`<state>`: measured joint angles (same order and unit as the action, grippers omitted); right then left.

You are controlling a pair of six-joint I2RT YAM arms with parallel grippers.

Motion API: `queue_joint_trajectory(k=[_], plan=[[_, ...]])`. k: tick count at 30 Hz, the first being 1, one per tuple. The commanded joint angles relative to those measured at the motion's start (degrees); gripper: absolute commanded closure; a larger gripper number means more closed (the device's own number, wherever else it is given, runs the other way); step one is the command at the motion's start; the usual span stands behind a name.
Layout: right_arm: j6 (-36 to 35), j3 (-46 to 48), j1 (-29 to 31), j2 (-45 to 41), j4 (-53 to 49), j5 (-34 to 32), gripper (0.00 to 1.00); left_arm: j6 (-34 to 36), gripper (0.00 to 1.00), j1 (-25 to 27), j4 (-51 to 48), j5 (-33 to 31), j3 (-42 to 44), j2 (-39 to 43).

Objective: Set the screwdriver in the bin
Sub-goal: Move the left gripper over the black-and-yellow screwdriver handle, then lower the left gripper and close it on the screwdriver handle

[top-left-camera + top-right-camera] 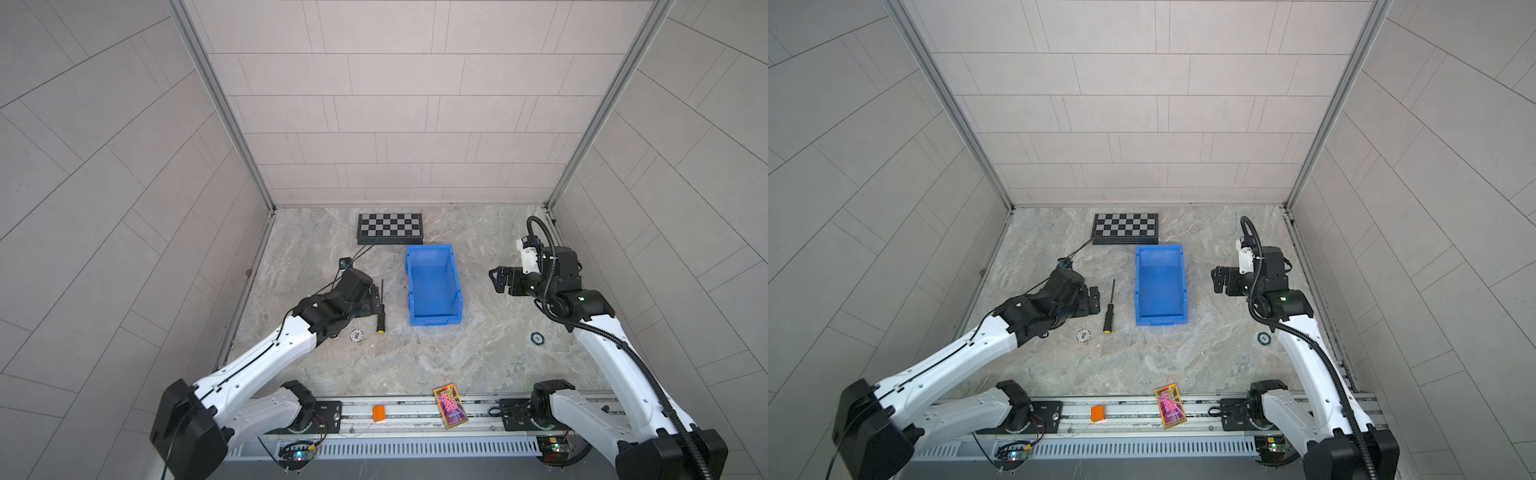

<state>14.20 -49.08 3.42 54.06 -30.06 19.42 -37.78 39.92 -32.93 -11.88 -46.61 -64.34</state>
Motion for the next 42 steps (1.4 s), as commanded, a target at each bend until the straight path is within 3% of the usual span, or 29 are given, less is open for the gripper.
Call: queue_joint_trajectory(k=[1,5,10,19,22,28,42], plan=[[-0.4,0.0,-0.2,-2.1,-3.9,4.4,0.01,-1.4,0.01,3.8,-4.6,2.6,-2.5,-5.2],[-1.8,1.1,-0.2,-3.8,-6.3,6.2,0.01,1.7,0.04,5.8,-6.8,5.3,-5.9,-13.5],[-4.1,1.0,-0.2,-7.0,-10.4,-1.2,0.01,3.1,0.18,6.0,-7.0,5.5,-7.8,-19.2],[-2.0,2.3,-0.2,-9.0,-10.4,0.1,0.01,2.0,0.32,5.9,-8.9,4.1,-12.0,-28.3],[-1.7,2.7,-0.2,-9.6,-10.4,-0.6,0.01,1.5,0.44,5.7,-10.0,1.4,-12.7,-29.5],[-1.8,3.2,-0.2,-10.1,-10.4,-2.1,0.01,0.3,0.46,2.5,-5.7,5.9,-10.6,-29.8],[-3.3,3.5,-0.2,-10.5,-10.5,-4.6,0.01,-1.6,0.50,2.1,-4.5,11.2,-12.4,-32.0]])
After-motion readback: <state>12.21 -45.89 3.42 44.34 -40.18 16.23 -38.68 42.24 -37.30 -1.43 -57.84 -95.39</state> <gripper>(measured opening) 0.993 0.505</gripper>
